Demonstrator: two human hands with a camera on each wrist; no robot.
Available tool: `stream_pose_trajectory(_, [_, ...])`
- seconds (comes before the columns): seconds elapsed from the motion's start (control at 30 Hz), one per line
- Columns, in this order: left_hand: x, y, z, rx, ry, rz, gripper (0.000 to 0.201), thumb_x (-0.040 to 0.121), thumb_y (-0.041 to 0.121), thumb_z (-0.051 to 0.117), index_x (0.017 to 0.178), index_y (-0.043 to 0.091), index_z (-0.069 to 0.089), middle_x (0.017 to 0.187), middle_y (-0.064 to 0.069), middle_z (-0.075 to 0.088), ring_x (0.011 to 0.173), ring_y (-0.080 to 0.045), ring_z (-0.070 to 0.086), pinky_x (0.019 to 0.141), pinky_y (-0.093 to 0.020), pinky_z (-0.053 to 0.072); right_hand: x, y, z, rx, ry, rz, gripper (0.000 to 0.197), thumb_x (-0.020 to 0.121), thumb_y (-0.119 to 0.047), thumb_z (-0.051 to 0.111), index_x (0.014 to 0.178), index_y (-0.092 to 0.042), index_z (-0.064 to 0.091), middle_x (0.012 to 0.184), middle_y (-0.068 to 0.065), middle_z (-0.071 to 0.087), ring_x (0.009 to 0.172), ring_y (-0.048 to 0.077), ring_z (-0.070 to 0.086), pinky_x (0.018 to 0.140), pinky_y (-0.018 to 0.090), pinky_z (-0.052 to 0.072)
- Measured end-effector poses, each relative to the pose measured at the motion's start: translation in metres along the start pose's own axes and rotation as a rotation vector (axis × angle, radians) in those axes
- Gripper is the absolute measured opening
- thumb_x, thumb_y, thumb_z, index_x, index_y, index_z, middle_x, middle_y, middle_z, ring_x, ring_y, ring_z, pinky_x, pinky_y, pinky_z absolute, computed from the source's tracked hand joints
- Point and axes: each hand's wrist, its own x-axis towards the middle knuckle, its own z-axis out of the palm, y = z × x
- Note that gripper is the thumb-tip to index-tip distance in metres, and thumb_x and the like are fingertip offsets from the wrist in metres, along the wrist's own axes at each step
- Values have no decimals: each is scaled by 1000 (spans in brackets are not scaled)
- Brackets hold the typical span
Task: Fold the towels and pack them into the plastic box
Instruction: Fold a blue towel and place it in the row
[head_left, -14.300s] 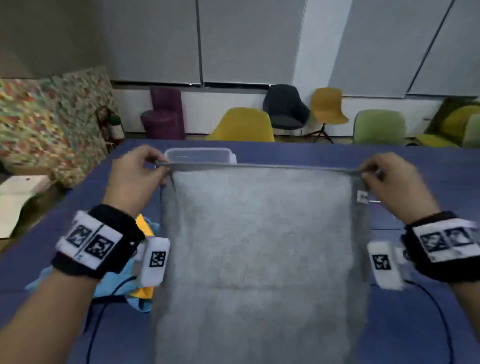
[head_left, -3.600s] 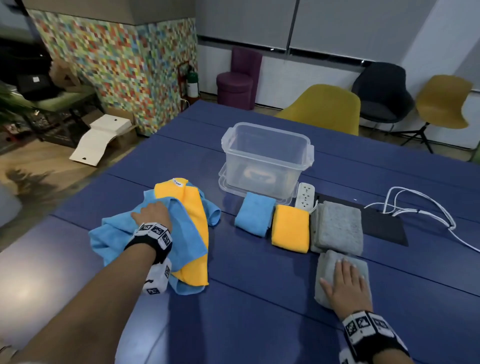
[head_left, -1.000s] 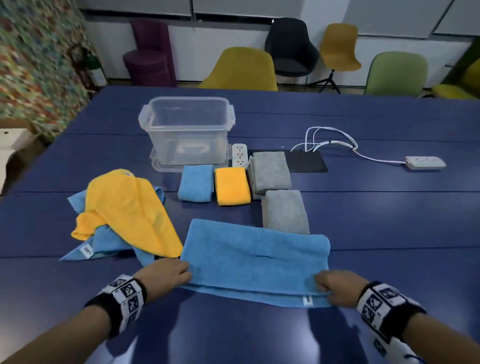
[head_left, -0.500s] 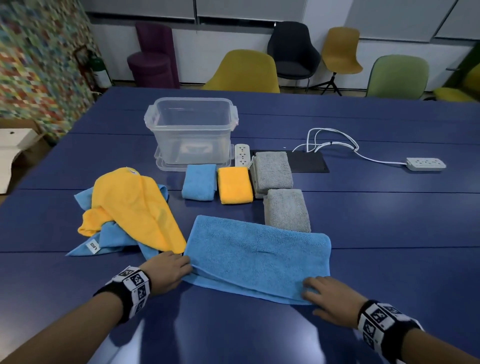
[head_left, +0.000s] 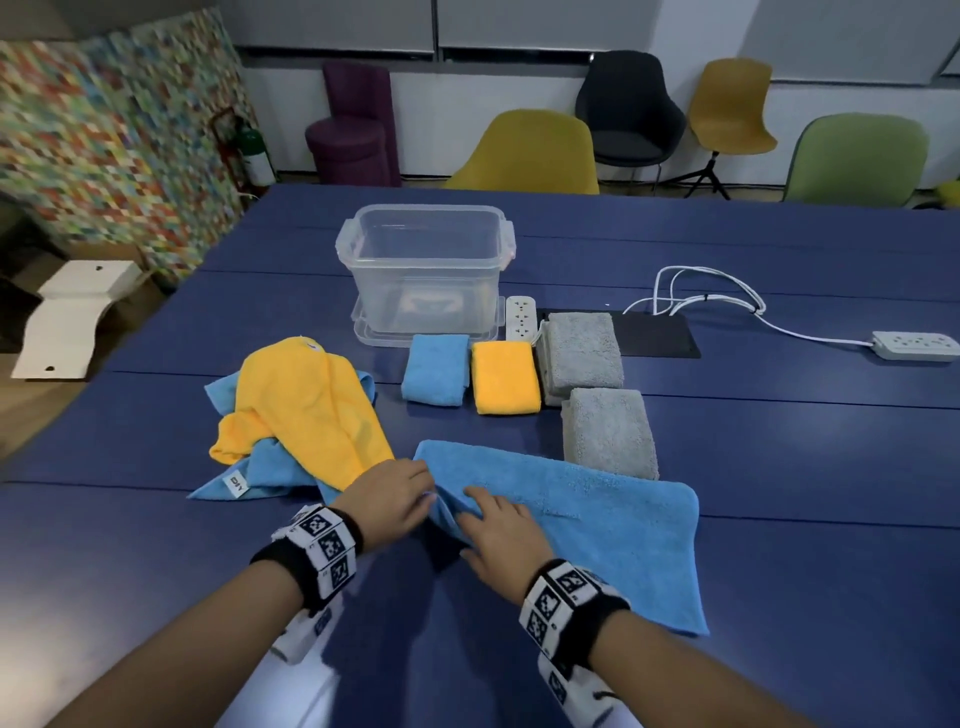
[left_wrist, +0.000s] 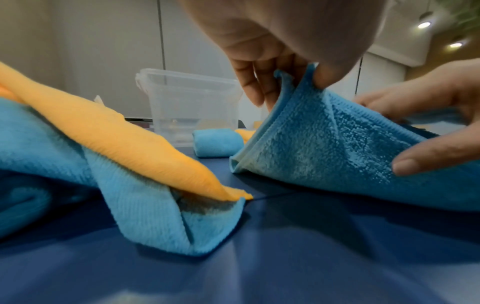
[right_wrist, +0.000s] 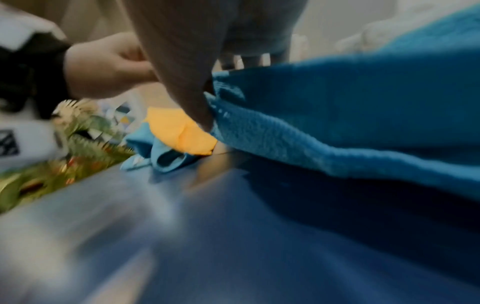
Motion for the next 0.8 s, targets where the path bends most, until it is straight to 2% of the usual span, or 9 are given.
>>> stream_pose_trajectory(0.1, [0,-12,-6,-75,4,-81,56,96,43,23,76,12,66,74,-2,60,62,-19,59,60,-22,41,-1,20,4,10,18,71,33,32,-33,85,51,-24,60,60,-7,58,43,12,56,37,20,40])
stream_pose_trajectory(0.13, [0,-17,-8,-126,-9,-153,59,95,44,22,83,8,67,80,-7,62,69,-25,61,64,-29,46,-7,31,1,-14,14,94,32,32,-35,84,47,-23,58,53,-7,55,38,10,53,34,18,36])
stream_pose_trajectory(0.27, [0,-34,-12,-209,-104,-386,33,101,24,37,109,2,61,109,-13,59,96,-31,58,84,-36,43,-49,87,-7,-74,104,97,7,50,-29,64,48,-25,58,50,-8,50,34,9,49,32,19,31])
stream_pose_trajectory(0.4, [1,-47,1,-209,-118,-444,29,100,20,39,110,4,60,112,-12,59,96,-31,58,85,-37,43,-93,137,-21,-40,91,215,15,55,-27,74,66,-29,64,66,-9,58,46,9,57,38,20,37])
stream_pose_trajectory(0.47, [6,-49,5,-210,-148,-467,29,100,23,39,110,6,61,110,-10,58,95,-30,58,84,-37,43,-105,152,-27,38,41,305,20,79,-22,66,98,-24,66,95,-4,62,74,18,65,58,28,47])
stream_pose_trajectory(0.53, [12,-47,6,-226,-141,-481,29,100,24,39,110,7,60,108,-11,58,94,-30,58,84,-37,43,-110,159,-28,152,-11,378,30,91,-19,50,120,-21,58,117,-1,57,100,24,61,78,32,46])
stream_pose_trajectory(0.67, [24,-43,3,-229,-126,-496,30,100,23,37,112,7,60,109,-10,58,96,-29,58,85,-37,43,-108,161,-26,251,7,429,25,94,-21,47,115,-19,60,121,-2,60,107,19,58,86,26,42])
stream_pose_trajectory(0.73, [27,-44,2,-217,-137,-498,31,100,25,36,112,9,60,110,-9,58,96,-27,58,85,-37,44,-107,158,-23,259,-10,419,27,92,-36,49,113,-22,59,118,-5,59,106,14,56,82,24,40])
stream_pose_trajectory(0.8, [27,-45,1,-198,-153,-507,31,101,26,34,112,11,59,111,-7,58,96,-26,58,85,-37,44,-107,154,-15,232,-134,381,55,79,-61,45,120,-25,54,119,-7,53,110,13,51,84,24,37])
